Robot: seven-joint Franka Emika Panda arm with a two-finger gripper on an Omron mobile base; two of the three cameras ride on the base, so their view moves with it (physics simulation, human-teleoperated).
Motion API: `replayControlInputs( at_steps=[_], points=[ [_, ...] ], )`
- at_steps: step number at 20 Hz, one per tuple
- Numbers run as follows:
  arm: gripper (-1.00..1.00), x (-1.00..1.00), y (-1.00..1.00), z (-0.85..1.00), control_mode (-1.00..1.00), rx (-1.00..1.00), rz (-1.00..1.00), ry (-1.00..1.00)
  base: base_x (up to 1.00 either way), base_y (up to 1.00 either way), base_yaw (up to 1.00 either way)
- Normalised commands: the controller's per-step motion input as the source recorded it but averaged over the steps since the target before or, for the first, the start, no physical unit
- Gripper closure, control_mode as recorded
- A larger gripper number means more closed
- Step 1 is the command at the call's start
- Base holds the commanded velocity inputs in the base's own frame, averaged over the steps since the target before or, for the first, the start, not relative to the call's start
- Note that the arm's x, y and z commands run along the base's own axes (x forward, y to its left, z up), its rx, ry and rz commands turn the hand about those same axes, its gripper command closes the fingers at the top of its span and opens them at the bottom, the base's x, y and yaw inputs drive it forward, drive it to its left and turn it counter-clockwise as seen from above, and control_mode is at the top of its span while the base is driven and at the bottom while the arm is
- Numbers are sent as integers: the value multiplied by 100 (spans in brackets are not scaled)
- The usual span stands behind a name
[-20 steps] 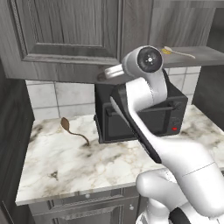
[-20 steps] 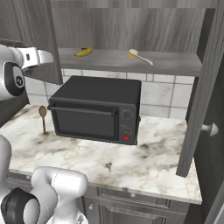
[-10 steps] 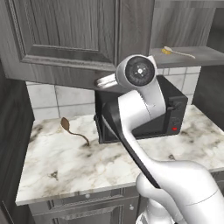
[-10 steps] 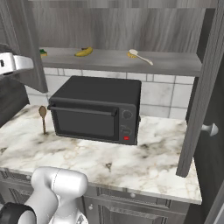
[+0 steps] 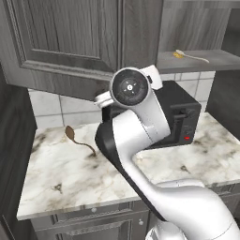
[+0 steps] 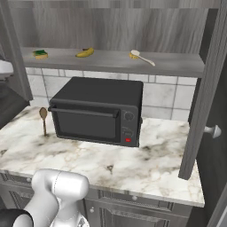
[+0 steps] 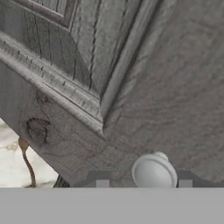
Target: Pick the sponge and dish brush from the cabinet and place them on the counter.
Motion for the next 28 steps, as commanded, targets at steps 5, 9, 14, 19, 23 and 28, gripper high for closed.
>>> replayControlInputs(
  at_steps=[5,9,14,19,23,28],
  points=[
    [-100,-32,46,-26,-100,-8,-1,1,0,0,0],
    [-100,-50,5,0,-100,0,0,-3,0,0,0],
    [-100,-77,-4,8,-100,2,0,-7,0,0,0],
    [-100,-97,-11,19,-100,5,0,-16,0,0,0],
    [-100,-100,-32,28,-100,7,0,-16,0,0,0],
    [-100,-76,-60,24,-100,14,0,-5,0,0,0]
  ],
)
